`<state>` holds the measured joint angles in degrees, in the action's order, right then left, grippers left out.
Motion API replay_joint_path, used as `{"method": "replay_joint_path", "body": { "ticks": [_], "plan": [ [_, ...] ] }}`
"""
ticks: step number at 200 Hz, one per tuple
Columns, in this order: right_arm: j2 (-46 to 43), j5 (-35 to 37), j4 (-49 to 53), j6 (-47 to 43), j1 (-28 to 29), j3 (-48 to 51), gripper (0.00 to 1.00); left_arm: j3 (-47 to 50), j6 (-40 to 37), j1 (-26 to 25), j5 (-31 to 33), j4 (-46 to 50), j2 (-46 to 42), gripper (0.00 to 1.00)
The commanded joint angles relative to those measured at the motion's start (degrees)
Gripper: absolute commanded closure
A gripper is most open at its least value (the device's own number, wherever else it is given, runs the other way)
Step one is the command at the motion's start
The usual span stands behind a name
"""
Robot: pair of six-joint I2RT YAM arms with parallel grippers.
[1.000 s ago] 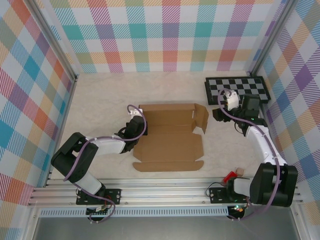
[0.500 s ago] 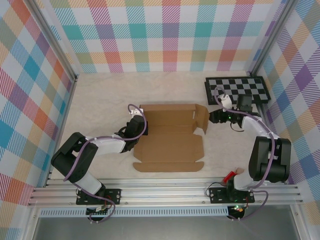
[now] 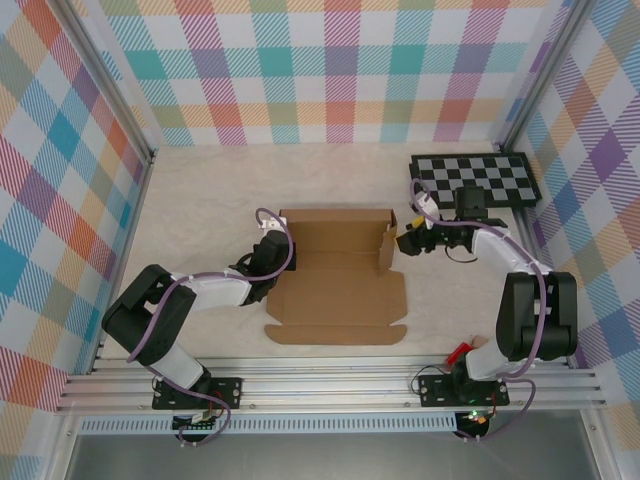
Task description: Fold the paper box
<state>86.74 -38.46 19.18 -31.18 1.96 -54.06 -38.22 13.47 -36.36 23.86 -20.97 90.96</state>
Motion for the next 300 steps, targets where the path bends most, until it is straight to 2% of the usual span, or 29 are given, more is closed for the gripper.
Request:
{"method": "replay_joint_path", "body": {
  "ticks": [1, 52, 83, 122, 169, 222, 234, 262, 275, 300],
  "plan": [
    [0.6, -3.7, 2.6, -3.3, 2.1, -1.7, 0.33, 0.3, 0.0, -0.9, -2.8, 3.6, 0.3, 1.00],
    [0.4, -2.4, -2.3, 1.1, 3.4, -0.6, 0.33, 0.7, -0.1, -0.9, -3.1, 3.2, 0.1, 1.00],
    [1.1, -0.9, -4.2, 2.2, 4.6, -1.1, 0.34, 1.6, -1.1, -0.9, -6.3, 0.6, -0.1, 1.00],
    [1.8, 5.9, -8.1, 4.9, 8.2, -0.7, 0.36, 2.5, -1.6, -0.9, -5.7, 0.2, -1.4, 1.00],
    [-0.4, 17.4, -22.3, 15.5, 10.8, 4.7, 0.37, 3.7, -2.8, -1.1, -6.5, -0.4, -2.1, 1.00],
    [1.1, 19.7, -27.6, 18.4, 11.8, 5.5, 0.38, 4.7, -3.5, -1.1, -7.0, -1.2, -2.4, 1.00],
    [1.2, 19.9, -28.9, 19.3, 11.8, 5.8, 0.42, 4.7, -3.6, -1.1, -7.1, -1.2, -2.5, 1.00],
    [2.4, 22.7, -29.4, 20.5, 13.0, 4.9, 0.59, 4.6, -3.5, -1.2, -7.6, -1.2, -2.4, 1.00],
    [2.9, 26.5, -28.8, 20.4, 14.6, 4.3, 0.71, 4.6, -3.3, -1.2, -7.8, -1.2, -2.5, 1.00],
    [3.3, 35.7, -28.7, 20.1, 18.2, 4.1, 0.88, 4.1, -2.2, -1.3, -7.5, -0.3, -3.1, 1.00]
  ]
}}
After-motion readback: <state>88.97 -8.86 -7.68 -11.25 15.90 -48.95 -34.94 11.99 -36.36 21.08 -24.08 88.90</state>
